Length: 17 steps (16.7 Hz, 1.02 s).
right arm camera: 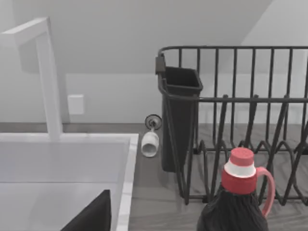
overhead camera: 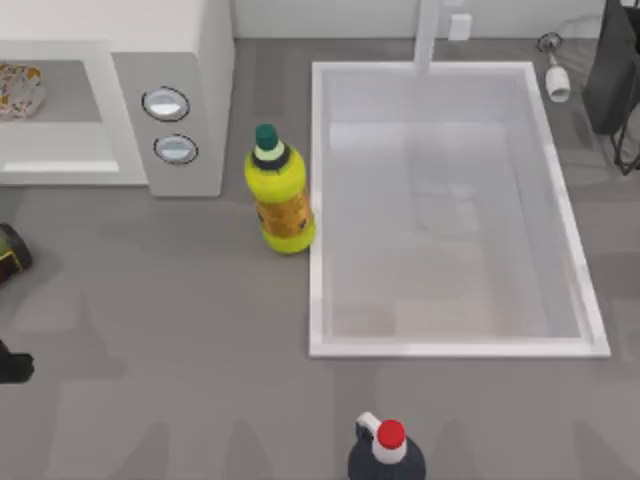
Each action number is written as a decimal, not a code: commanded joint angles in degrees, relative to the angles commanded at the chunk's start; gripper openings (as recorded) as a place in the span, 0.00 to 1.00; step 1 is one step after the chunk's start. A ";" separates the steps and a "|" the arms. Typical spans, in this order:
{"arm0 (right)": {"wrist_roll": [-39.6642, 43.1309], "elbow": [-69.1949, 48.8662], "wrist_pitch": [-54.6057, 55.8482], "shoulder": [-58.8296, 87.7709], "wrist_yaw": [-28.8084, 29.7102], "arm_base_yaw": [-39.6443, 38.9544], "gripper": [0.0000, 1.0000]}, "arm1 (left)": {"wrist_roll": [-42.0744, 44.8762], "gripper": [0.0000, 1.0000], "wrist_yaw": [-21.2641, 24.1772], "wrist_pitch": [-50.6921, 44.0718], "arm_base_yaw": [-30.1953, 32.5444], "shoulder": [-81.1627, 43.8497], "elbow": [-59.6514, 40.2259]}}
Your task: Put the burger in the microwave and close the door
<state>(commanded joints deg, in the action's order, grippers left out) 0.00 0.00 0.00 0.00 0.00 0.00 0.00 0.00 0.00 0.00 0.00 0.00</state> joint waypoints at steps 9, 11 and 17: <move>0.00 0.00 0.00 0.00 0.00 0.00 1.00 | 0.00 0.00 0.00 0.00 0.00 0.00 0.00; 0.00 0.00 0.00 0.00 0.00 0.00 1.00 | 0.00 0.00 0.00 0.00 0.00 0.00 0.00; 0.00 0.00 0.00 0.00 0.00 0.00 1.00 | -0.01 0.00 -0.92 -0.54 0.89 0.42 -0.24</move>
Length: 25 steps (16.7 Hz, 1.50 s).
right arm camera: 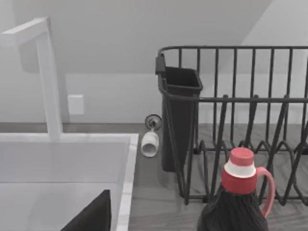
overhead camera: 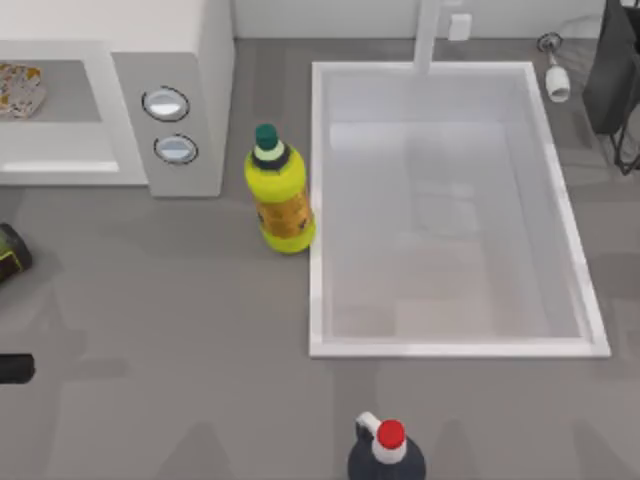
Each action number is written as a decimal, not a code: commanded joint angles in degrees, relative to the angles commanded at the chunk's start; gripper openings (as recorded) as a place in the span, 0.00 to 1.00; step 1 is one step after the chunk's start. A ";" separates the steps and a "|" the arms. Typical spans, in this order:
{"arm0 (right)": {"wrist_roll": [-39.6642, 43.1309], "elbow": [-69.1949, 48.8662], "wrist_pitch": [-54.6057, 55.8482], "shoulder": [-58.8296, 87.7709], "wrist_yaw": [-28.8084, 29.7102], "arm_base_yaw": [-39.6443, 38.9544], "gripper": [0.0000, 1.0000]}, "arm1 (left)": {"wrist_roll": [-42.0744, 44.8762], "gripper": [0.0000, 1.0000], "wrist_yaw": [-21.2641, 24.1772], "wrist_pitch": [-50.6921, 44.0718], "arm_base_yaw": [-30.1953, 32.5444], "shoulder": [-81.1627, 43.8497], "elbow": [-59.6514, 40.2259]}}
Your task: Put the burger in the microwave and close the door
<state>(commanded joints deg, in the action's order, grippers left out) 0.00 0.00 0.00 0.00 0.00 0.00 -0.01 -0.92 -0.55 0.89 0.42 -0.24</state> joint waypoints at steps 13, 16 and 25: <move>0.00 0.00 0.00 0.00 0.00 0.00 1.00 | -0.12 0.00 -16.98 -10.64 17.02 7.17 -3.31; 0.00 0.00 0.00 0.00 0.00 0.00 1.00 | -0.15 0.00 -16.96 -10.58 17.01 7.10 -3.12; 0.00 0.00 0.00 0.00 0.00 0.00 1.00 | -0.37 0.00 -28.13 -17.11 28.15 15.25 -1.28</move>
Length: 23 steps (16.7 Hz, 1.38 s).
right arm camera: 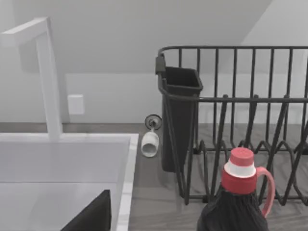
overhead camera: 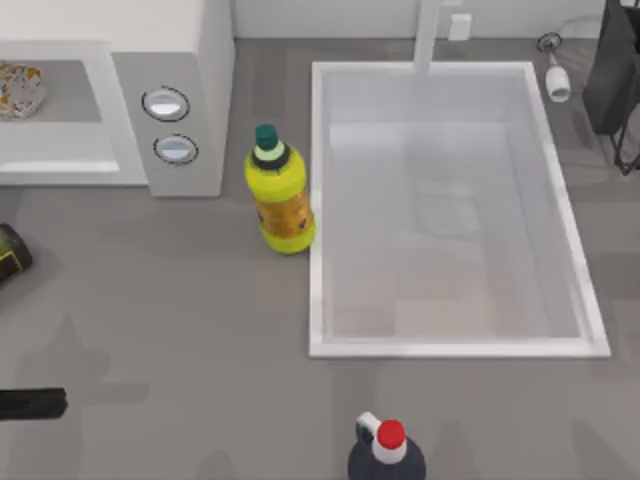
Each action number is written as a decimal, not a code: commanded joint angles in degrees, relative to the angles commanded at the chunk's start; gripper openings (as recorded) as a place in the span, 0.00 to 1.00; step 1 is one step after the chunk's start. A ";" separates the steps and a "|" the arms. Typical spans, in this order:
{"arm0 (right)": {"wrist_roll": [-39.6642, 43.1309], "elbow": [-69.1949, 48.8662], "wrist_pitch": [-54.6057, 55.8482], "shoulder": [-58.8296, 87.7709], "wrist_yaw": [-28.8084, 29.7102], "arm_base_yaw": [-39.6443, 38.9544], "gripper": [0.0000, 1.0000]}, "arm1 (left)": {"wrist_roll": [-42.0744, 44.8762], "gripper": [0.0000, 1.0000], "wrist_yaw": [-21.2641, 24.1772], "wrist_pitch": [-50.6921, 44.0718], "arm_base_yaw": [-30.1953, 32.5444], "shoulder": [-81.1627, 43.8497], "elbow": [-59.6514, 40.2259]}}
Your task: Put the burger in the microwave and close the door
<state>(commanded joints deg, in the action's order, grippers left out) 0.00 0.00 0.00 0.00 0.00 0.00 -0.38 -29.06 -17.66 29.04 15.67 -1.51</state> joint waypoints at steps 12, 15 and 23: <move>0.00 0.00 0.00 0.00 0.00 0.00 1.00 | -0.64 0.00 -9.72 10.61 7.84 -11.50 2.65; 0.00 0.00 0.00 0.00 0.00 0.00 1.00 | -0.84 0.00 -12.29 14.08 10.50 -13.90 3.80; 0.00 0.00 0.00 0.00 0.00 0.00 1.00 | 1.65 0.00 -9.16 12.28 6.78 -17.30 -0.16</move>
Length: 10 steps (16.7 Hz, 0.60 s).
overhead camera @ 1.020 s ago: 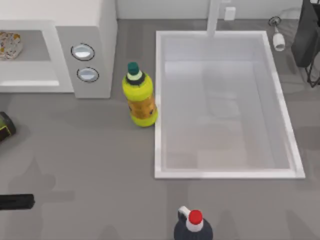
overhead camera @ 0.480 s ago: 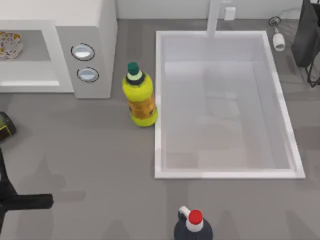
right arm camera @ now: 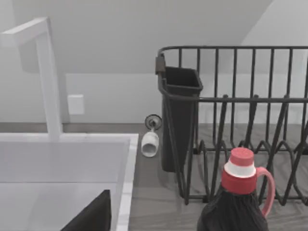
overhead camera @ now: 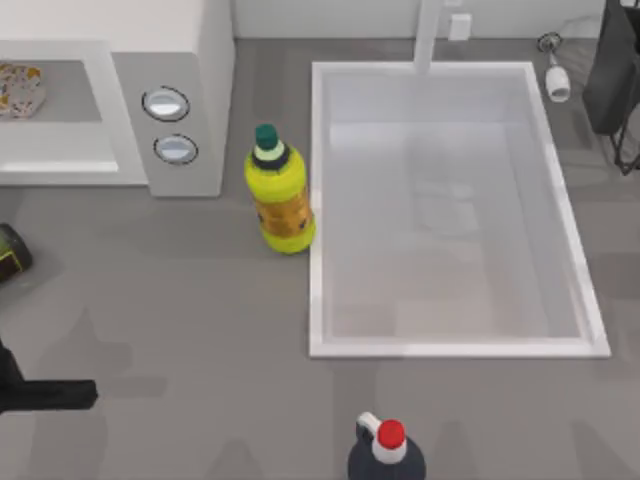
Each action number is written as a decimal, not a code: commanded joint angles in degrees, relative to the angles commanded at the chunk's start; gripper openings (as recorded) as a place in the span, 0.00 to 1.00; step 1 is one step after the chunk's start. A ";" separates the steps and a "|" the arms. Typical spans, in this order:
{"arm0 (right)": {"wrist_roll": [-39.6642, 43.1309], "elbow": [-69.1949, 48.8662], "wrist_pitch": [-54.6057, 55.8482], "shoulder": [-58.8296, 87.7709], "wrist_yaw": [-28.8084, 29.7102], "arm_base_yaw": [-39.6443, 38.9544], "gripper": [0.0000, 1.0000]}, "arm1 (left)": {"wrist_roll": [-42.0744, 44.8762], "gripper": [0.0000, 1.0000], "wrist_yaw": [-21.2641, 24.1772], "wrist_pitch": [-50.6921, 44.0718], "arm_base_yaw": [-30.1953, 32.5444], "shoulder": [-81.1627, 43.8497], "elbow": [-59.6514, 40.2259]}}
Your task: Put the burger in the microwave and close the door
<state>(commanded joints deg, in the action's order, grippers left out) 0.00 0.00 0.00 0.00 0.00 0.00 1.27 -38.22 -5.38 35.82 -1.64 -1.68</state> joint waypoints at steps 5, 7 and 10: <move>0.00 0.00 0.00 0.00 0.00 0.00 1.00 | 10.56 0.00 12.93 -7.94 -16.90 -18.17 -16.46; 0.00 0.00 0.00 0.00 0.00 0.00 1.00 | 16.15 0.00 20.08 -12.36 -26.36 -29.45 -24.87; 0.00 0.00 0.00 0.00 0.00 0.00 1.00 | 25.10 0.00 32.09 -19.56 -42.16 -48.17 -37.76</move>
<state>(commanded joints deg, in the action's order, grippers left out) 0.00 0.00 0.00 0.00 0.00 0.00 26.38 -6.13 -24.94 -6.34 -49.81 -39.43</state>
